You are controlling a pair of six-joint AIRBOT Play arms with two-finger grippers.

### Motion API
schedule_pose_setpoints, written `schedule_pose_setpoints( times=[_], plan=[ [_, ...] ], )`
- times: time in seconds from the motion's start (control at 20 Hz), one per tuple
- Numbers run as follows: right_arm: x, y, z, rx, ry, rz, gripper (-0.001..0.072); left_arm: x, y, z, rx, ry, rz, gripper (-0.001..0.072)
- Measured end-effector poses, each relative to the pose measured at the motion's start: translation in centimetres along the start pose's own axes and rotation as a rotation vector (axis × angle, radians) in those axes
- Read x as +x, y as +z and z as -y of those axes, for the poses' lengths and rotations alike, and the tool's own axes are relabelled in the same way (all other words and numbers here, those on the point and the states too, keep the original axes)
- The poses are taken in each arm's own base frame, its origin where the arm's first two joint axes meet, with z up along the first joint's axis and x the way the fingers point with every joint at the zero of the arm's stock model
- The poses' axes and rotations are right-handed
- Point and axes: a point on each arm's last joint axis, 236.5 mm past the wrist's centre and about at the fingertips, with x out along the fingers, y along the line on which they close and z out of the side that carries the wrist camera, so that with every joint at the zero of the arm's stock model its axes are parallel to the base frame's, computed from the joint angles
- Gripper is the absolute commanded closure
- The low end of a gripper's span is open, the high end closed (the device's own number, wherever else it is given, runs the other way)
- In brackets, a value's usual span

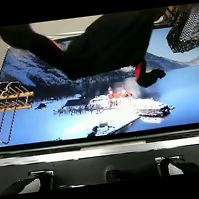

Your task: Fold the clothes and pants, and hang the long-sleeved shirts on hangers.

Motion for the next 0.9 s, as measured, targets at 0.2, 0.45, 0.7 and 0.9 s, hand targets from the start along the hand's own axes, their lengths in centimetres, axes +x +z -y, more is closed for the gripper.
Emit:
schedule_pose_setpoints(
  times=[0.2, 0.45, 0.7, 0.9],
  plan=[
    [-7.7, 3.0, -10.2, -0.177, 0.054, 0.117, 0.0662, -8.0, 4.6, 7.4, 0.142, -0.015, 0.166, 0.0677],
    [-14.6, 4.4, -16.8, -0.237, 0.062, 0.272, 0.0662, -17.1, 7.0, 10.2, 0.211, 0.139, 0.339, 0.0677],
    [-14.4, 8.5, -14.6, -0.207, 0.006, 0.42, 0.0662, -19.2, 7.8, 6.8, 0.175, 0.307, 0.398, 0.0676],
    [-5.4, 8.5, -4.4, -0.052, -0.061, 0.304, 0.0661, -12.0, 4.9, -1.0, 0.068, 0.379, 0.251, 0.0675]
  ],
)
